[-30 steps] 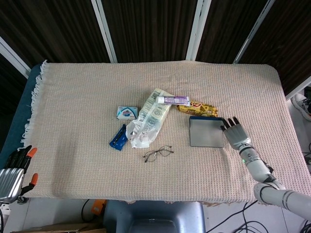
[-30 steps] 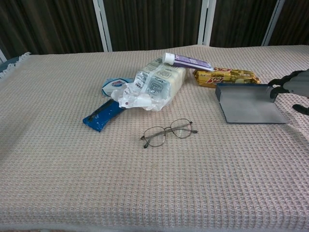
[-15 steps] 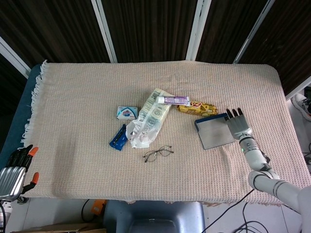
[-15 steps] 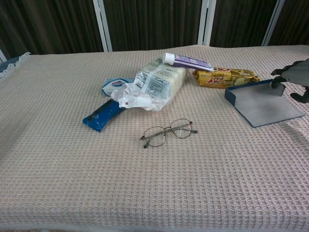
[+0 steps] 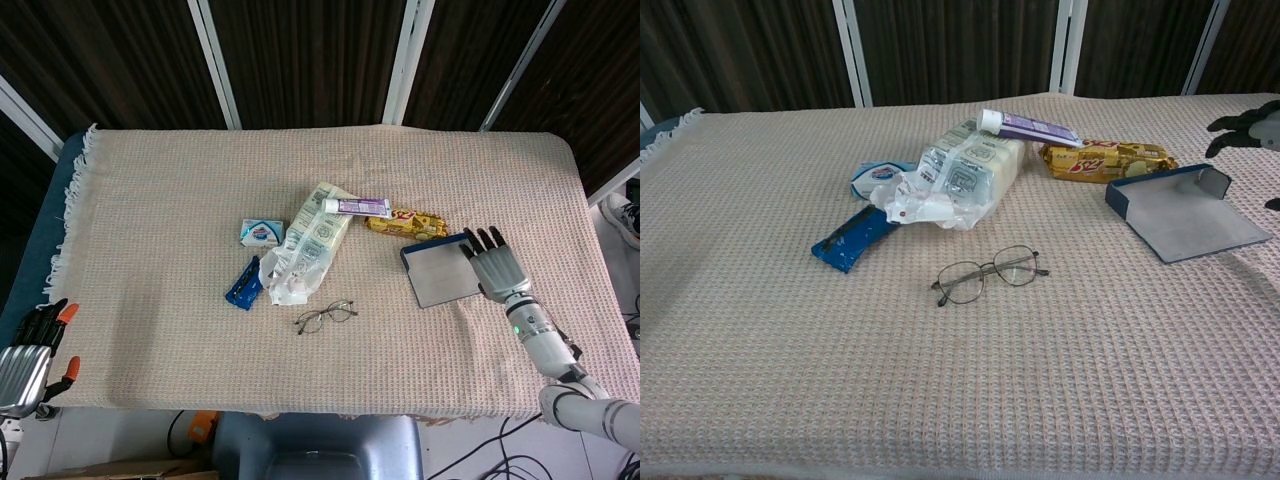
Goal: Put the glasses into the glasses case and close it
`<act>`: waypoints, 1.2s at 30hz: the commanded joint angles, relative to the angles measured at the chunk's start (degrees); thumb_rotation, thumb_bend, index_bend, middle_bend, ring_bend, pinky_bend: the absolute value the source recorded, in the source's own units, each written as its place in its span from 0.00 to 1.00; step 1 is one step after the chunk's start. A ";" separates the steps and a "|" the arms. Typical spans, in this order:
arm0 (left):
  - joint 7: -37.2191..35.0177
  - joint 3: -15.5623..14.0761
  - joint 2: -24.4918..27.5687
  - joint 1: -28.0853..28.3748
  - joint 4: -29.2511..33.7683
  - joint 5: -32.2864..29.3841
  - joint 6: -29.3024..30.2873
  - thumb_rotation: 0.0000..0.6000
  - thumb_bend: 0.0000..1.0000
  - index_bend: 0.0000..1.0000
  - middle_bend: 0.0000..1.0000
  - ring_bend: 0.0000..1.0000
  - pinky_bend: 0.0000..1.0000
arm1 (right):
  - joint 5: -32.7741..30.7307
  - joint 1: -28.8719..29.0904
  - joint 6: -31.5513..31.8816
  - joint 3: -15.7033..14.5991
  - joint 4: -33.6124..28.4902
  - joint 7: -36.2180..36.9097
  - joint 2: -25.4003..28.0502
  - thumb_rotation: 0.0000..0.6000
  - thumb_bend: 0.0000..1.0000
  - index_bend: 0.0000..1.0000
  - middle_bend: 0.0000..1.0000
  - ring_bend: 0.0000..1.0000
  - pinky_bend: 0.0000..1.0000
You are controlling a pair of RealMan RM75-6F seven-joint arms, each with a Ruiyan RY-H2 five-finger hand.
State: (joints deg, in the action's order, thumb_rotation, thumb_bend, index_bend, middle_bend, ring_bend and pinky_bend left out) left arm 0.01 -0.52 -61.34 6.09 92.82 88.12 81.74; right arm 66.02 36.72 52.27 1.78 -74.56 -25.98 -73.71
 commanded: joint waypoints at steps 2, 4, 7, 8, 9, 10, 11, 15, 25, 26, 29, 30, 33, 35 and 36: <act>-0.60 -0.18 0.18 -0.05 -0.01 0.58 0.39 1.00 0.44 0.00 0.00 0.00 0.07 | 7.24 -1.66 4.23 0.56 -7.37 9.09 1.94 1.00 0.40 0.32 0.00 0.00 0.00; -1.05 -0.15 0.32 -0.26 -0.10 0.69 0.89 1.00 0.45 0.00 0.00 0.00 0.07 | 9.36 -0.87 4.15 1.35 -9.84 12.34 1.11 1.00 0.40 0.34 0.00 0.00 0.00; -1.58 -0.07 0.49 -0.68 -0.28 0.77 1.80 1.00 0.44 0.00 0.00 0.00 0.07 | 11.18 1.07 3.13 2.49 -11.71 13.20 -0.85 1.00 0.40 0.37 0.00 0.00 0.00; -1.98 -0.08 0.59 -0.85 -0.41 0.94 2.22 1.00 0.44 0.00 0.00 0.00 0.07 | 11.32 1.98 2.39 2.92 -12.25 12.52 -1.76 1.00 0.40 0.38 0.00 0.00 0.00; -2.33 -0.09 0.68 -0.98 -0.52 1.03 2.49 1.00 0.45 0.00 0.00 0.00 0.08 | 11.10 2.66 1.68 3.24 -12.78 11.78 -2.44 1.00 0.40 0.39 0.00 0.00 0.00; -2.63 -0.11 0.76 -1.07 -0.63 1.11 2.66 1.00 0.45 0.00 0.00 0.00 0.08 | 10.56 3.17 1.04 3.54 -13.24 11.03 -2.94 1.00 0.40 0.39 0.00 0.00 0.00; -2.89 -0.11 0.83 -1.18 -0.75 1.09 2.82 1.00 0.45 0.00 0.00 0.00 0.08 | 10.08 3.75 0.35 3.84 -13.87 10.31 -3.53 1.00 0.40 0.40 0.00 0.00 0.00; -3.78 -0.17 1.14 -1.52 -1.06 1.09 3.27 1.00 0.44 0.00 0.00 0.00 0.08 | 7.71 5.74 -1.32 5.02 -15.03 6.84 -6.65 1.00 0.41 0.45 0.00 0.00 0.00; -5.20 -0.53 1.62 -2.12 -1.51 1.98 4.26 1.00 0.45 0.00 0.00 0.00 0.08 | 1.36 8.99 -0.97 6.42 -10.79 -3.16 -17.52 1.00 0.51 0.51 0.00 0.00 0.00; -5.33 -0.55 1.61 -2.23 -1.57 2.22 4.57 1.00 0.44 0.00 0.00 0.00 0.08 | 0.81 9.38 -0.84 6.41 -10.36 -4.76 -18.11 1.00 0.52 0.51 0.00 0.00 0.00; -5.55 -0.68 1.56 -2.57 -1.77 2.83 5.42 1.00 0.45 0.00 0.00 0.00 0.08 | -0.16 9.89 -0.10 6.37 -9.61 -7.66 -19.16 1.00 0.56 0.52 0.00 0.00 0.00; -5.65 -0.77 1.55 -2.68 -1.86 3.14 5.70 1.00 0.44 0.00 0.00 0.00 0.08 | -0.60 10.05 -0.02 6.30 -9.35 -8.61 -19.44 1.00 0.56 0.52 0.00 0.00 0.00; -5.87 -0.83 1.50 -2.67 -2.17 3.32 5.67 1.00 0.44 0.00 0.00 0.00 0.07 | -2.61 10.53 -0.33 6.36 -8.83 -10.40 -20.28 1.00 0.56 0.52 0.00 0.00 0.00; -5.86 -0.79 1.54 -2.58 -2.19 3.09 5.34 1.00 0.44 0.00 0.00 0.00 0.07 | -4.05 10.92 -0.81 6.43 -8.34 -11.14 -20.91 1.00 0.56 0.52 0.00 0.00 0.00; -5.84 -0.73 1.56 -2.56 -2.20 3.00 5.30 1.00 0.44 0.00 0.00 0.00 0.07 | -4.51 11.06 -0.95 6.41 -8.03 -11.37 -21.23 1.00 0.56 0.52 0.00 0.00 0.00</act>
State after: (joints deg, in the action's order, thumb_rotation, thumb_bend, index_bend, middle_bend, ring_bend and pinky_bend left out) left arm -5.84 -1.26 -59.79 3.52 90.63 91.13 87.06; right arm 62.20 47.41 51.60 8.15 -83.09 -36.78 -94.39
